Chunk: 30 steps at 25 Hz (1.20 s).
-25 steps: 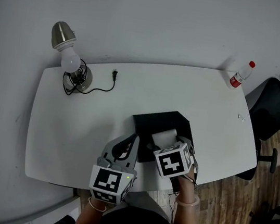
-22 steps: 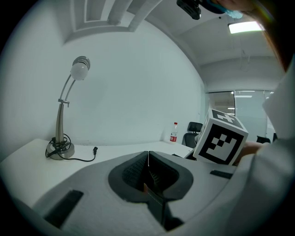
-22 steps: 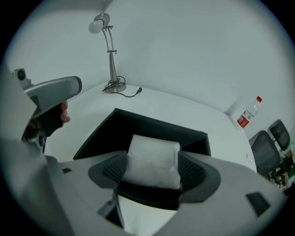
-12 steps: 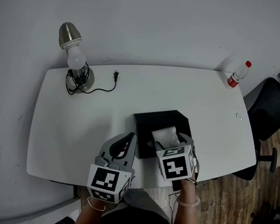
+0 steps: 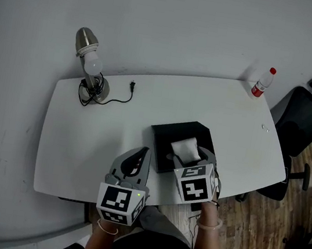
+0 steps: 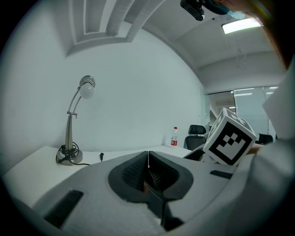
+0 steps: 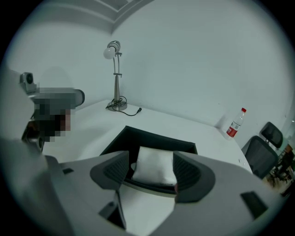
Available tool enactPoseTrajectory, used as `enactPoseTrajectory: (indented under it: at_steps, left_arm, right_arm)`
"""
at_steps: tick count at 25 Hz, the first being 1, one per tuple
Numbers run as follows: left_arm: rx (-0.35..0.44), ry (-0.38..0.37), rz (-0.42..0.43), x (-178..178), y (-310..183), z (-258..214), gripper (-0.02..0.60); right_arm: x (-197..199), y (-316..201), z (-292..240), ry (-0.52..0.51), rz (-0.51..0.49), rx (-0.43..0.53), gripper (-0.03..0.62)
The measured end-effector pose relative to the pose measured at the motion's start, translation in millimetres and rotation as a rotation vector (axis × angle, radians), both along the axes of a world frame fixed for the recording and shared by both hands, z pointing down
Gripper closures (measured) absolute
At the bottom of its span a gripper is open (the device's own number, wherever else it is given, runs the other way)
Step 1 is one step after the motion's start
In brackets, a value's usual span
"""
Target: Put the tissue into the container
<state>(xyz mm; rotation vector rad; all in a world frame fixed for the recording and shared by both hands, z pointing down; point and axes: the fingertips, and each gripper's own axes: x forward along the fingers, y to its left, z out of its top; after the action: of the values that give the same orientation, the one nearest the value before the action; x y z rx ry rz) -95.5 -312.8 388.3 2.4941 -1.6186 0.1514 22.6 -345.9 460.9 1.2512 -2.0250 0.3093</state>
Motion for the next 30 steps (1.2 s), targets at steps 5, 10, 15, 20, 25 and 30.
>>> enactPoseTrajectory:
  at_steps: [5, 10, 15, 20, 25, 30]
  left_arm:
    - [0.016, -0.001, -0.006, -3, 12, -6, 0.554]
    - [0.035, -0.005, -0.011, -6, 26, -13, 0.554]
    - [0.05, -0.008, -0.014, -8, 43, -18, 0.554]
    - [0.069, -0.009, -0.013, -7, 63, -25, 0.554]
    - [0.085, -0.009, -0.011, -5, 85, -30, 0.554]
    - [0.099, -0.011, -0.015, -3, 107, -35, 0.554]
  right_arm:
    - [1, 8, -11, 0.0, 0.02, 0.05, 0.338]
    - [0, 21, -20, -0.009, 0.029, 0.084, 0.367]
    - [2, 37, -31, -0.006, 0.036, 0.131, 0.406]
    - [5, 56, -42, -0.009, 0.049, 0.172, 0.434]
    - [9, 78, -53, -0.025, 0.058, 0.209, 0.451]
    - [11, 100, -61, -0.038, 0.066, 0.245, 0.485]
